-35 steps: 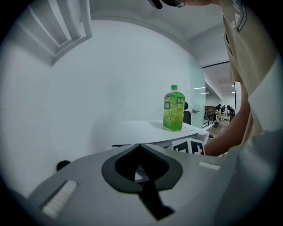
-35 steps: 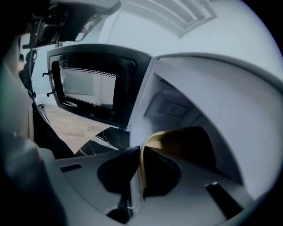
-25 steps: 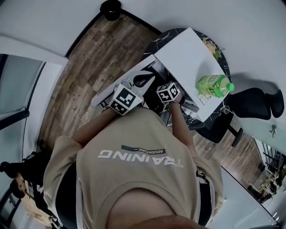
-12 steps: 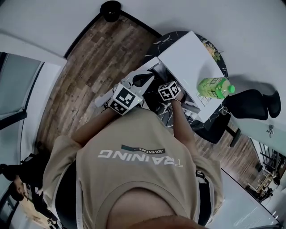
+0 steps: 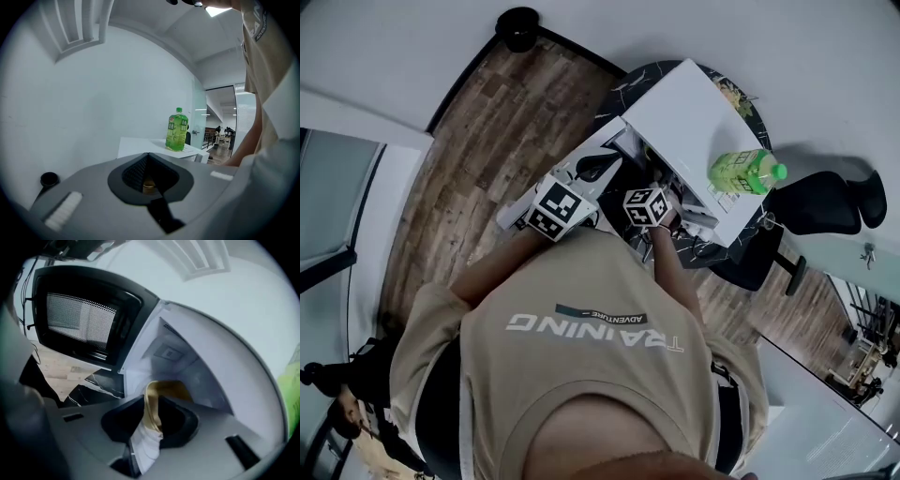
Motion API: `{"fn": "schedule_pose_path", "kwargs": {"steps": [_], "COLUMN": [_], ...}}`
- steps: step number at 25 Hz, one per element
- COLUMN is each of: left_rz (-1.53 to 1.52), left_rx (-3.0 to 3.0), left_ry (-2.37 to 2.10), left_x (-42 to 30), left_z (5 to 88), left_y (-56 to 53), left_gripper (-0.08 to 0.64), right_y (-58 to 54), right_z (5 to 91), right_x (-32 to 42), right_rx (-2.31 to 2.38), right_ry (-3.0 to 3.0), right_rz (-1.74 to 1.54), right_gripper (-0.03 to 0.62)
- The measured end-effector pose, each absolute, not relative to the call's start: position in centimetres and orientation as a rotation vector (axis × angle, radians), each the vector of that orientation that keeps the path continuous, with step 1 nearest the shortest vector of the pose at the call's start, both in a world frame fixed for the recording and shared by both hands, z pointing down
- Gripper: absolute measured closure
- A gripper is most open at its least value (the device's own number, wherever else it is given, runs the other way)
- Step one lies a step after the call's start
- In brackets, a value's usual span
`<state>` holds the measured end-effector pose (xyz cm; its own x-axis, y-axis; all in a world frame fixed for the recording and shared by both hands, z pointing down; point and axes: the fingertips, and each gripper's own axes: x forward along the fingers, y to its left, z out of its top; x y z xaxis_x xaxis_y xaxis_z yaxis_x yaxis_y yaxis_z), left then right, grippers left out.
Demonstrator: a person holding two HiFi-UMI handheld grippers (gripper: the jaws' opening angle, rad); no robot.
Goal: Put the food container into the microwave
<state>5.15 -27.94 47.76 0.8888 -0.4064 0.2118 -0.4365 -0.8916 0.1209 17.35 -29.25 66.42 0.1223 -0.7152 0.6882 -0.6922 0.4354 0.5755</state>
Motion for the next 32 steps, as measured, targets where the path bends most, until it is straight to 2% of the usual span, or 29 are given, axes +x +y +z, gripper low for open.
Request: {"fn": "schedule_pose_path", "kwargs": {"steps": [12, 21, 28, 32], "left_rz": [0.311, 0.342, 0.4, 0.42], "left_rx": [2.911, 2.919, 3.053, 3.114], "left_ry": [-0.488, -0.302, -0.288, -0.364], "left_x": [6.8, 8.3, 10.0, 10.1], "left_z": [48.7, 50.2, 51.7, 50.1], "left_y": [-26.0, -23.3, -22.7, -22.4], "left_gripper": [0.551, 0.551, 0.551, 0.551], "right_y": [-23.3, -17.6, -16.2, -15.6], "right_z": [64.4, 64.9, 62.1, 60.1], "right_x": [17.8, 18.2, 19.3, 19.0], "right_rx": [1.431, 1.59, 1.919, 1.917], "right_ry": [-1.637, -1.649, -1.752, -1.893], "right_rz": [0.169, 0.415, 0.629, 0.575], "right_gripper": [0.535, 0.575, 0.58, 0.58]}}
